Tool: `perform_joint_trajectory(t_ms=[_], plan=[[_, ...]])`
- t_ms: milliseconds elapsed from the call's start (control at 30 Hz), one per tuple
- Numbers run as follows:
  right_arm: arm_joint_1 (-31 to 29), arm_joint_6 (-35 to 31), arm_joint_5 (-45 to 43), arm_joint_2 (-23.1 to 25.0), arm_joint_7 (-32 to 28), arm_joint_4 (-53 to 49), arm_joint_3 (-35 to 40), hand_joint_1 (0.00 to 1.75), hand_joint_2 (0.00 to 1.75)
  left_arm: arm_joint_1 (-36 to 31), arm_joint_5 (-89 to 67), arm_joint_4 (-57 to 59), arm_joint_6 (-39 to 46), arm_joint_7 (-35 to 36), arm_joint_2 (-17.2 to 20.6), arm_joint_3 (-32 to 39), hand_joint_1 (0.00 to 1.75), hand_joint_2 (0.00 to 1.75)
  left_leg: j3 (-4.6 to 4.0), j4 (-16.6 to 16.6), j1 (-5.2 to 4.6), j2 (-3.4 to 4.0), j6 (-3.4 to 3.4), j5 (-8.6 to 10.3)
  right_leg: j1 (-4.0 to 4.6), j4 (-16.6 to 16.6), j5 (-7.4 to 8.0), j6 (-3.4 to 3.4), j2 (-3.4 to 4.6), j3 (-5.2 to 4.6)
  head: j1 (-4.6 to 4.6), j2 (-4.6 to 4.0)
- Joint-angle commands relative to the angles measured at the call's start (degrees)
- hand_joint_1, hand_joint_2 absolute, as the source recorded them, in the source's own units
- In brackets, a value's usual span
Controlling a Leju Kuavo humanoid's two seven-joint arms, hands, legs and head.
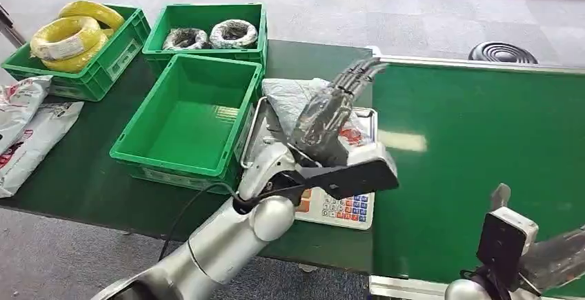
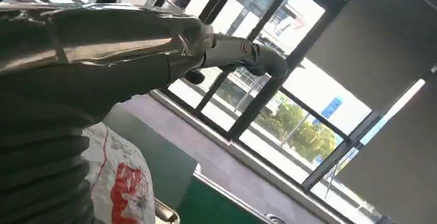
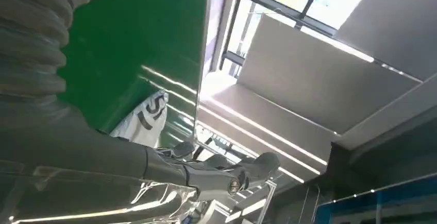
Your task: Moved the parcel from conveyor to table for the left to box.
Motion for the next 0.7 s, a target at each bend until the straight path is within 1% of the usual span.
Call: perform_joint_trajectory(t_ms=[33,133,200,233,267,300,367,400,467,533,700], plan=[[0.7,-0.3,-0.4,0.2,0.5,-1.9,-2.4,0.0,1.75,-4.0,0.2,7.8,0.9,0.5,1.0,-8.5,0.0,1.75,0.05,-0.1,-0.04,-0.06,0.05,0.07,-0.03,-0.1,0.05,0.01,-0.09,0.07,0.0,0.0],[0.7,-0.3,-0.4,0.2,0.5,-1.9,-2.4,0.0,1.75,-4.0,0.2,7.8,0.9,0.5,1.0,-8.5,0.0,1.75,0.01,-0.1,-0.02,-0.07,0.03,0.05,-0.01,-0.1,0.03,0.01,-0.08,0.02,0.0,0.0],[0.5,-0.3,-0.1,0.2,0.7,-2.3,-2.6,0.0,1.75,-5.1,-2.0,11.0,0.6,1.4,1.0,-10.0,0.0,1.75,0.04,-0.2,-0.09,-0.04,0.08,0.13,-0.07,-0.2,0.1,0.03,-0.07,0.03,0.0,0.0],[0.9,-0.3,0.1,0.2,0.8,-2.4,-2.3,0.0,1.75,-4.5,-2.3,13.1,0.0,1.6,1.0,-11.0,0.0,1.75,0.01,-0.1,-0.03,-0.07,0.04,0.05,-0.03,-0.1,0.03,0.01,-0.08,0.03,0.0,0.0],[1.6,-0.3,0.5,0.2,1.7,-3.0,-1.3,0.0,1.75,-4.7,-3.7,18.7,1.0,1.9,1.0,-15.1,0.0,1.75,0.07,-0.2,-0.06,-0.09,0.06,0.11,-0.05,-0.2,0.07,0.02,-0.11,0.09,0.0,0.0],[1.9,-0.3,0.7,0.2,2.0,-3.1,-1.0,0.0,1.75,-4.1,-3.3,21.1,1.1,1.8,1.0,-16.7,0.0,1.75,0.14,-0.2,-0.01,-0.08,0.04,0.07,-0.01,-0.2,0.04,0.01,-0.09,0.17,0.0,0.0],[1.9,-0.3,0.8,0.2,2.1,-3.2,-1.0,0.0,1.75,-3.6,-3.0,22.0,2.3,1.6,1.0,-17.5,0.0,1.75,0.22,-0.2,-0.03,-0.08,0.05,0.09,-0.02,-0.2,0.06,0.02,-0.09,0.23,0.0,0.0],[1.8,-0.3,1.0,0.2,2.8,-2.9,0.1,0.0,1.75,-2.4,-2.8,26.9,1.0,4.3,1.0,-22.9,0.0,1.75,0.16,-0.2,-0.02,-0.07,0.04,0.05,-0.02,-0.2,0.03,0.01,-0.07,0.17,0.02,0.0],[1.5,-0.3,2.0,0.2,3.5,-3.4,1.1,0.0,1.75,-0.1,-2.8,30.5,4.5,4.0,1.0,-24.8,0.0,1.75,0.25,-0.2,-0.04,0.02,0.04,0.06,-0.03,-0.2,0.05,0.01,0.01,0.24,0.0,0.0],[1.5,-0.3,2.3,0.2,3.6,-3.5,1.9,0.0,1.75,-0.2,-2.7,31.9,5.3,4.6,1.0,-25.2,0.0,1.75,0.3,-0.3,-0.06,0.08,0.03,0.05,-0.04,-0.2,0.06,0.0,0.06,0.26,0.02,0.0],[1.3,-0.3,2.6,0.2,3.5,-3.2,2.6,0.0,1.75,-1.2,-2.0,32.7,4.6,5.2,1.0,-25.0,0.0,1.75,0.05,-0.1,-0.03,0.03,0.02,0.01,-0.02,0.0,0.02,0.0,0.03,0.03,0.0,0.0]])
